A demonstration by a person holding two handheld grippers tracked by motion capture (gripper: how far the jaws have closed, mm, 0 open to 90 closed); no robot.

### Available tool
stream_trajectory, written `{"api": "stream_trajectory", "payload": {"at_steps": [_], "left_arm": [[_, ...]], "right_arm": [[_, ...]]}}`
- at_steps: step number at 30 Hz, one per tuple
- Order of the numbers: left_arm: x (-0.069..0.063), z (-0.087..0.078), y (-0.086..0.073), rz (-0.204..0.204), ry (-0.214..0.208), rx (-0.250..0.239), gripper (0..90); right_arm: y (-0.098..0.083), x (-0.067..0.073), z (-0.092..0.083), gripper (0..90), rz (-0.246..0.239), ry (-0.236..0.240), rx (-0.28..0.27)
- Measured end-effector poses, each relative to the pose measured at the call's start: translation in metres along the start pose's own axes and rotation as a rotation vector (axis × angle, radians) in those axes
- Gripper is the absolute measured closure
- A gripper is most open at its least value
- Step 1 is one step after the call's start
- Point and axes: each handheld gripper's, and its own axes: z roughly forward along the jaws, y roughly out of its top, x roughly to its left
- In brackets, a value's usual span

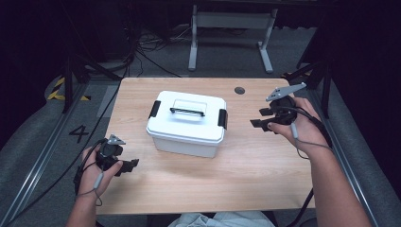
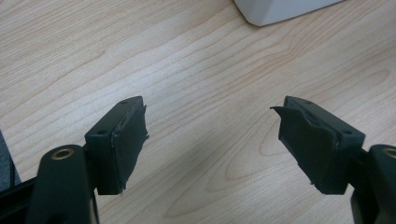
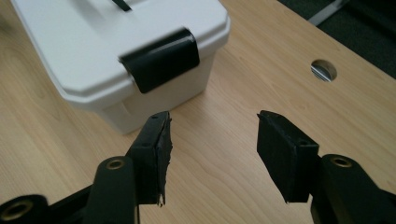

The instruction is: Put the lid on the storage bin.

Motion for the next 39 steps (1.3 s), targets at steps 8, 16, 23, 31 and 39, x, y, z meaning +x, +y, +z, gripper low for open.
{"api": "stream_trajectory", "payload": {"at_steps": [8, 16, 23, 31, 39], "left_arm": [[0.003, 0.004, -0.001, 0.007, 0.042, -0.035, 23.1], [0.000, 0.009, 0.001, 0.013, 0.048, -0.013, 23.5], [0.001, 0.011, 0.001, 0.026, 0.049, -0.036, 22.6], [0.001, 0.014, 0.000, 0.031, 0.052, -0.035, 21.7], [-0.002, 0.016, 0.002, 0.040, 0.059, -0.022, 21.7]], "right_arm": [[-0.033, -0.015, 0.007, 45.1, 0.044, -0.017, 0.016], [-0.068, -0.025, 0.027, 44.9, 0.095, -0.046, 0.011], [-0.089, -0.031, 0.046, 43.1, 0.124, -0.044, 0.007], [-0.109, -0.033, 0.056, 41.3, 0.135, -0.047, 0.008], [-0.124, -0.035, 0.061, 40.7, 0.143, -0.052, -0.026]]}}
